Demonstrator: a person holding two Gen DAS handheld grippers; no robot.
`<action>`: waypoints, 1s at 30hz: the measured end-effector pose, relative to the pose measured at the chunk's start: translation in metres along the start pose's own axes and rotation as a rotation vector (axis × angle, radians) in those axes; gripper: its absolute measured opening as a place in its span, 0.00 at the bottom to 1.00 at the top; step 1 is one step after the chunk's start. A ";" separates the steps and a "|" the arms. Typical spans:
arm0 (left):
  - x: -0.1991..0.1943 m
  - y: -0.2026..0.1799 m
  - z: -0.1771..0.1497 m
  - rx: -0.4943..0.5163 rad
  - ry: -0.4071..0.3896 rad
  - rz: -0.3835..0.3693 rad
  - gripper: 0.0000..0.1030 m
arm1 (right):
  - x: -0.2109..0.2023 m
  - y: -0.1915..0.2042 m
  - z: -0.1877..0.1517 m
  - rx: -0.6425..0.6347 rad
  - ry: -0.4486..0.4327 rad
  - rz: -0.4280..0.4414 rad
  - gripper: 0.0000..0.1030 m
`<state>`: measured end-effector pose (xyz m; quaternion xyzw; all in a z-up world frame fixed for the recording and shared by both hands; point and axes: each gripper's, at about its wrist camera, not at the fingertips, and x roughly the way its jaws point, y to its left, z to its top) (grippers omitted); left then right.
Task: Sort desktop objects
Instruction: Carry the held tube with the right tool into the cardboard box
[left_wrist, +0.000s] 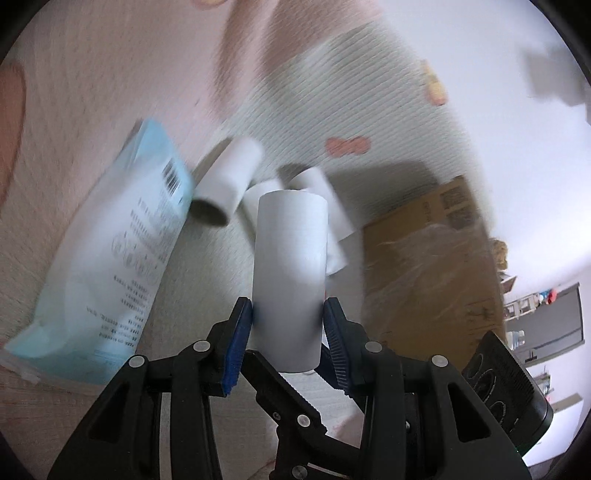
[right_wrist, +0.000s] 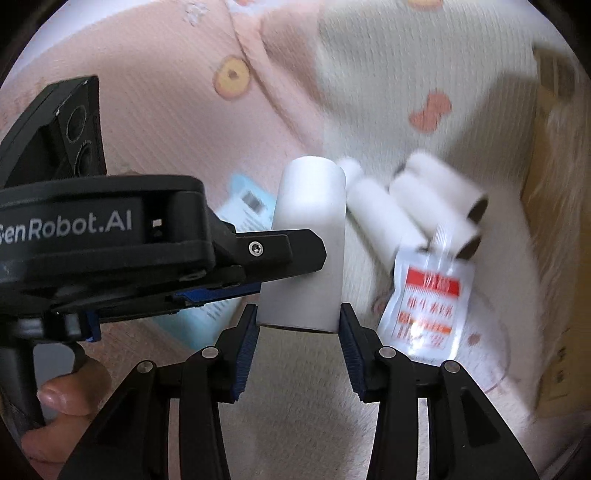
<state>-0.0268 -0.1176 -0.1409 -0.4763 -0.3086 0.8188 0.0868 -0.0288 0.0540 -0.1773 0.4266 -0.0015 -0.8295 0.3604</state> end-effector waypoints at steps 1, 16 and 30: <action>-0.004 -0.004 0.001 0.007 -0.010 -0.005 0.43 | -0.005 0.002 0.003 -0.012 -0.016 -0.008 0.39; -0.046 -0.082 0.030 0.203 -0.113 -0.082 0.43 | -0.077 -0.004 0.041 -0.027 -0.189 -0.064 0.39; -0.047 -0.149 0.053 0.309 -0.127 -0.148 0.43 | -0.125 -0.027 0.071 -0.022 -0.253 -0.156 0.39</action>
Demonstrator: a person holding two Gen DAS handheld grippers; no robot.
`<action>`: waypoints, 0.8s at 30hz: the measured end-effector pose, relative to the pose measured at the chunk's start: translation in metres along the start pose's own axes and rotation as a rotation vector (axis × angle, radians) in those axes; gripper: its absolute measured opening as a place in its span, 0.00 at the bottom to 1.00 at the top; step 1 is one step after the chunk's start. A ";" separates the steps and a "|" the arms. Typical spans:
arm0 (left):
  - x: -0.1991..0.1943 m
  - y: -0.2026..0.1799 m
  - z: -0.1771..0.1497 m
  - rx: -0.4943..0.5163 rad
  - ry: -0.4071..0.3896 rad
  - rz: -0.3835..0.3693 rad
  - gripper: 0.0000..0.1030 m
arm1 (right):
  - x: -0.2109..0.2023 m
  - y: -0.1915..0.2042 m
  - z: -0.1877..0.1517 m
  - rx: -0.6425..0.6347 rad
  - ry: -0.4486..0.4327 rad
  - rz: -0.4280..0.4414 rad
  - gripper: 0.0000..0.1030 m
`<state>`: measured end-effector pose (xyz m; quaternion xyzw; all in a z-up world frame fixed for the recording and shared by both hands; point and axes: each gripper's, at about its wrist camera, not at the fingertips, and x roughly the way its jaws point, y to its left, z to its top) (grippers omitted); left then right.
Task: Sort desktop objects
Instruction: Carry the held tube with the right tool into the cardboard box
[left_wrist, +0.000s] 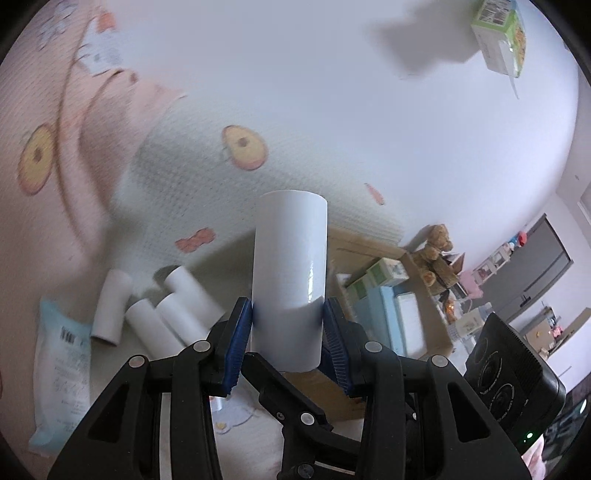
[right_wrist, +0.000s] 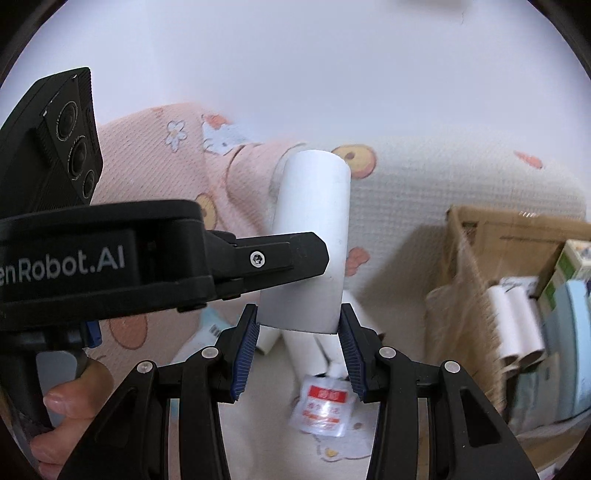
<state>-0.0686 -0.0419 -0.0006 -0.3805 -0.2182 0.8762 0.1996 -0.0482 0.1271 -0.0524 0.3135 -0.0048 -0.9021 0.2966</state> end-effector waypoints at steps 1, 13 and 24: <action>0.001 -0.004 0.003 0.005 -0.004 -0.007 0.43 | -0.003 -0.003 0.005 -0.006 -0.002 -0.008 0.39; 0.028 -0.063 0.034 0.111 -0.008 -0.072 0.43 | -0.019 -0.042 0.044 -0.026 -0.042 -0.135 0.39; 0.094 -0.091 0.039 0.131 0.121 -0.080 0.42 | -0.021 -0.094 0.047 -0.006 0.091 -0.125 0.39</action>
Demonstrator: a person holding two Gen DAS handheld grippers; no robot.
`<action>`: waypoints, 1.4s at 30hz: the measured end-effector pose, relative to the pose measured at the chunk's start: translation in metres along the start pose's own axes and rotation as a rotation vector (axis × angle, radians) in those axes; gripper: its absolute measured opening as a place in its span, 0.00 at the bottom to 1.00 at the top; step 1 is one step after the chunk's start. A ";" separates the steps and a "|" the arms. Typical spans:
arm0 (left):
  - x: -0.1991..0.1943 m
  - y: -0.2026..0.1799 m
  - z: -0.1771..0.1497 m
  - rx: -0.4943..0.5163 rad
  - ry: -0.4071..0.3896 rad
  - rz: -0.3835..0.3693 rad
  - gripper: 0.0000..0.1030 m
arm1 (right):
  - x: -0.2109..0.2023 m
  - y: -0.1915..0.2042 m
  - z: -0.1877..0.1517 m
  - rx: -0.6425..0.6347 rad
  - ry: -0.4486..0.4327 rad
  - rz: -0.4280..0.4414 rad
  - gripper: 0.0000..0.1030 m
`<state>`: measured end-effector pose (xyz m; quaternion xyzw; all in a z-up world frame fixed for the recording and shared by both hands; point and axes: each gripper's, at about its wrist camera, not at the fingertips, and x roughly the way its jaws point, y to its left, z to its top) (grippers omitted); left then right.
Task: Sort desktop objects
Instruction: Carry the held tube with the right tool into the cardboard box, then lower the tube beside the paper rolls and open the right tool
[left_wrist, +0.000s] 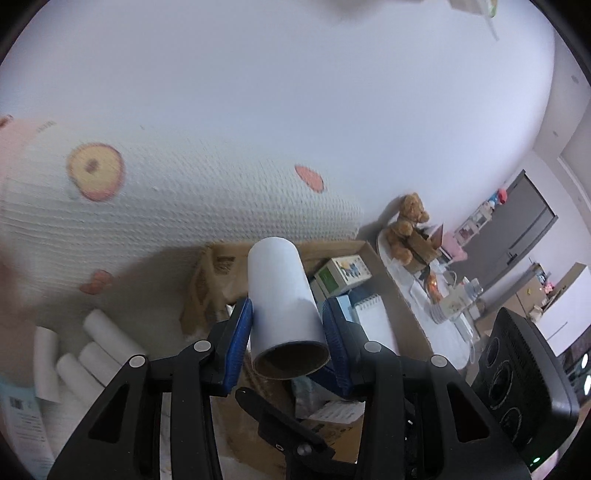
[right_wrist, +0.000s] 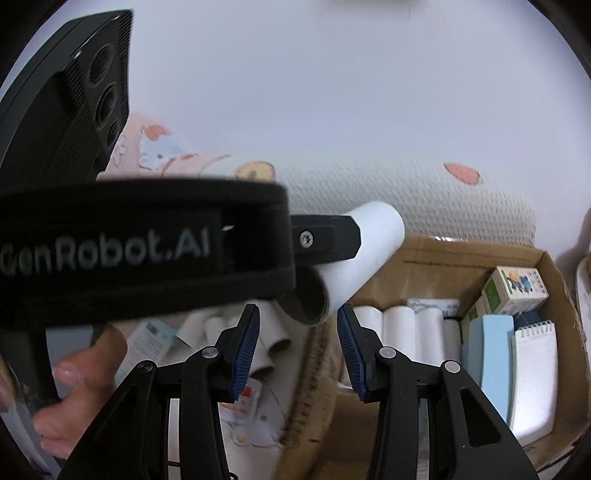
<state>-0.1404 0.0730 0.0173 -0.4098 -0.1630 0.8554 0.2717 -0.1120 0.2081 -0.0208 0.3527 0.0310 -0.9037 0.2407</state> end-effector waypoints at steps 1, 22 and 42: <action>0.005 0.000 0.000 0.000 0.014 0.000 0.42 | 0.002 -0.006 -0.001 0.001 0.014 -0.004 0.39; 0.119 -0.018 0.008 0.006 0.304 0.035 0.41 | 0.052 -0.094 0.003 0.162 0.308 0.075 0.39; 0.160 -0.025 -0.002 0.024 0.454 0.119 0.41 | 0.078 -0.126 -0.017 0.261 0.489 0.161 0.38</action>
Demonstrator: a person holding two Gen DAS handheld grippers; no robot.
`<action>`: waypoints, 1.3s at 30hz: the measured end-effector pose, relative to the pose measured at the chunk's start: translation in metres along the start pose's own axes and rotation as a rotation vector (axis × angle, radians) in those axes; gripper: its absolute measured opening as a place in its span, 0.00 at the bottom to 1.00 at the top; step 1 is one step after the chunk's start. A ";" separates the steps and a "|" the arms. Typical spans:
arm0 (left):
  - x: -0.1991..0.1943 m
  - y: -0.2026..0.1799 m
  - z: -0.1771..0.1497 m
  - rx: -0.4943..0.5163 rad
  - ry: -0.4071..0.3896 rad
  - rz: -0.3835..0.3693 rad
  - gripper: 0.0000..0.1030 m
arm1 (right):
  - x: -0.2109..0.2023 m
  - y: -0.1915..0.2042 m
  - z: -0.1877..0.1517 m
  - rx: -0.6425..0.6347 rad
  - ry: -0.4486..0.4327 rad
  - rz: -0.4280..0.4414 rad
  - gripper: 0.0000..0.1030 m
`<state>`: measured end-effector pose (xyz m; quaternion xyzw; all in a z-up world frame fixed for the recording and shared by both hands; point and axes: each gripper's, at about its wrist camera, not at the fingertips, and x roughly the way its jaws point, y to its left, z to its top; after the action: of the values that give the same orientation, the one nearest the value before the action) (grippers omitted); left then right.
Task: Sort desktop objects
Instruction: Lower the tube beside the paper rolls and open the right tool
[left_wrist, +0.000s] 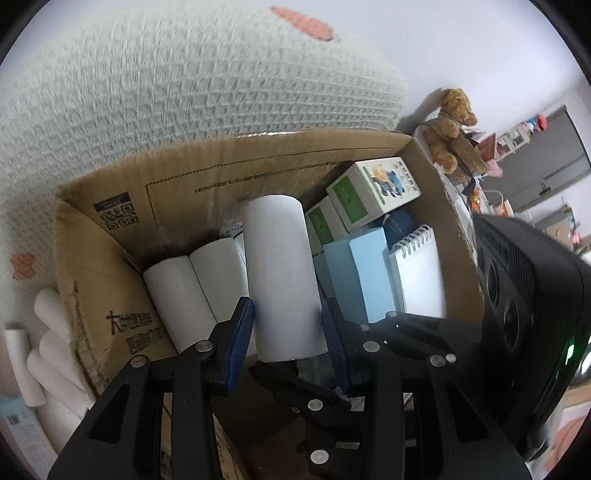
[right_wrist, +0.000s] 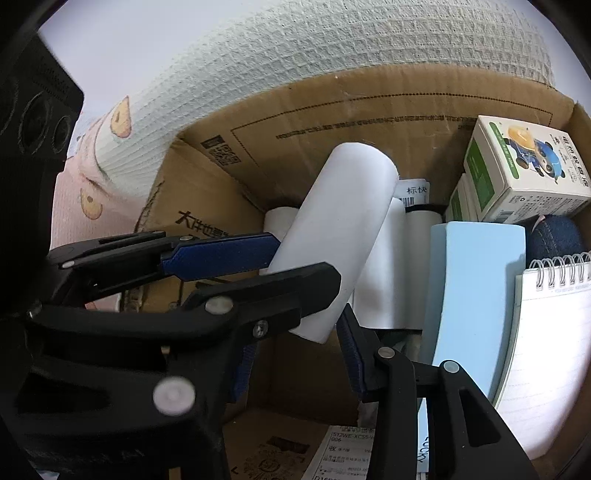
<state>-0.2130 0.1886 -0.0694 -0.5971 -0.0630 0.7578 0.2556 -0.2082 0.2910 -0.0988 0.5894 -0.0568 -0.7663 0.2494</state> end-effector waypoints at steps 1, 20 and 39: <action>0.001 0.001 0.001 -0.009 0.010 -0.002 0.41 | 0.000 0.000 0.000 0.001 0.004 -0.009 0.38; 0.021 0.003 0.012 -0.060 0.121 0.083 0.28 | -0.003 0.002 -0.007 -0.039 0.020 -0.159 0.38; 0.043 0.011 0.015 -0.164 0.205 0.023 0.40 | -0.006 0.009 -0.017 -0.145 0.016 -0.095 0.38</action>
<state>-0.2376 0.2020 -0.1068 -0.6908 -0.0915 0.6881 0.2023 -0.1887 0.2893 -0.0946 0.5780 0.0290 -0.7745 0.2554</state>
